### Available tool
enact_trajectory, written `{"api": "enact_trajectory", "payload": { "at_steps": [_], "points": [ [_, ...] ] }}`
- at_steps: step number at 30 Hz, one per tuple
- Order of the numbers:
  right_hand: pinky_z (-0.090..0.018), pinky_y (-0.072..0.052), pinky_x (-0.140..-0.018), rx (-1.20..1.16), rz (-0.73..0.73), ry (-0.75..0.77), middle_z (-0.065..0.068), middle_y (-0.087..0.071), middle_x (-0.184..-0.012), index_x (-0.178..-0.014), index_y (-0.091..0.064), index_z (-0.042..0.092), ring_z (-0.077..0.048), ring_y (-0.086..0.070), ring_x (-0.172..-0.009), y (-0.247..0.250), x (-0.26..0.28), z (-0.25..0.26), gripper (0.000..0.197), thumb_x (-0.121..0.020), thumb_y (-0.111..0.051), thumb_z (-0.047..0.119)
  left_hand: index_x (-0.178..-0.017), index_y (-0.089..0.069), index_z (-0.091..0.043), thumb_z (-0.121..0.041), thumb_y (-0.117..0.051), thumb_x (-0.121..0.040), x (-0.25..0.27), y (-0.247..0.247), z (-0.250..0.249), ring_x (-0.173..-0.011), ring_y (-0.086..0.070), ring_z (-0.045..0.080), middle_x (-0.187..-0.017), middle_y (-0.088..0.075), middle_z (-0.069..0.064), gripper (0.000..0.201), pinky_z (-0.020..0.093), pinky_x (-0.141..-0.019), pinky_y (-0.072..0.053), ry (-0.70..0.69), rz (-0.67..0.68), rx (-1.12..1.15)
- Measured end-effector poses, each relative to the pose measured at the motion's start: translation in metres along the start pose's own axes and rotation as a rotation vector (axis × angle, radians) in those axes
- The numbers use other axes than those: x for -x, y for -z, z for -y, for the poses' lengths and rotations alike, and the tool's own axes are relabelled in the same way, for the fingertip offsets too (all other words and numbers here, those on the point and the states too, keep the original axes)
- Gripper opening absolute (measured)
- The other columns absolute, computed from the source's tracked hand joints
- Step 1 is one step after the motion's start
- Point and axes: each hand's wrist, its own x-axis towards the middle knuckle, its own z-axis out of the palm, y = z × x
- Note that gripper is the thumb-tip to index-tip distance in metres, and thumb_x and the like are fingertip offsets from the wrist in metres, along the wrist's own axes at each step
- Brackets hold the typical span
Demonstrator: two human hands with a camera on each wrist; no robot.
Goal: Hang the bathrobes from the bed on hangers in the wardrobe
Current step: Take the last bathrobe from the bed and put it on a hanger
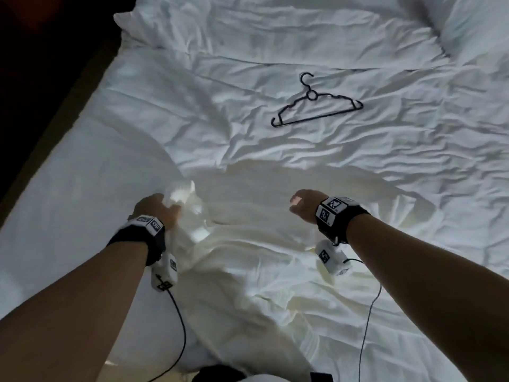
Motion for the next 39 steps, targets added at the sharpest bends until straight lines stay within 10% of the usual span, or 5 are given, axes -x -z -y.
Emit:
{"api": "enact_trajectory", "payload": {
  "at_steps": [7, 18, 26, 33, 39],
  "points": [
    [-0.042, -0.040, -0.103, 0.122, -0.042, -0.091, -0.009, -0.039, -0.145, -0.141, -0.041, 0.024, -0.035, -0.049, -0.126, 0.034, -0.107, -0.005, 0.052, -0.092, -0.055, 0.037, -0.093, -0.063, -0.006, -0.014, -0.051, -0.080, -0.034, 0.027, -0.044, -0.076, -0.054, 0.029, -0.085, -0.062, 0.015, 0.020, 0.029, -0.066, -0.038, -0.178, -0.331, 0.556],
    [-0.053, -0.038, -0.106, 0.353, -0.187, -0.013, -0.018, -0.026, -0.142, -0.143, -0.034, 0.021, -0.046, -0.044, -0.126, 0.101, -0.272, -0.006, 0.072, -0.080, -0.067, 0.033, -0.107, -0.063, -0.017, 0.003, -0.038, -0.083, -0.046, 0.010, -0.008, -0.096, -0.059, 0.030, -0.107, -0.064, 0.011, 0.040, 0.029, -0.069, -0.050, 0.085, -0.155, 0.877],
    [-0.047, -0.032, -0.111, 0.260, -0.015, -0.037, -0.013, -0.031, -0.155, -0.152, -0.018, 0.036, -0.039, -0.033, -0.138, 0.103, -0.321, -0.013, 0.124, -0.047, -0.079, 0.063, -0.098, -0.065, -0.026, -0.061, -0.078, -0.063, -0.041, 0.005, 0.004, -0.090, -0.066, 0.015, -0.098, -0.070, -0.006, 0.051, 0.034, -0.077, -0.055, 0.035, -0.022, 0.927],
    [-0.039, -0.037, -0.106, 0.278, -0.033, 0.028, -0.019, -0.055, -0.135, -0.124, -0.063, 0.007, -0.036, -0.049, -0.124, 0.070, -0.268, 0.023, 0.072, -0.086, -0.050, 0.067, -0.111, -0.068, -0.022, -0.037, -0.057, -0.093, -0.037, 0.010, 0.008, -0.102, -0.061, 0.019, -0.109, -0.069, -0.001, 0.025, 0.026, -0.084, -0.043, -0.076, -0.256, 0.537],
    [-0.034, -0.047, -0.076, 0.214, -0.258, 0.108, -0.016, -0.066, -0.092, -0.080, -0.062, 0.008, -0.036, -0.061, -0.095, 0.036, -0.161, 0.031, 0.034, -0.086, -0.057, 0.041, -0.073, -0.061, -0.005, -0.047, -0.046, -0.082, -0.011, 0.024, -0.016, -0.072, -0.054, 0.026, -0.073, -0.061, 0.010, 0.046, 0.032, -0.061, -0.037, -0.035, -0.286, 0.572]
  ]
}}
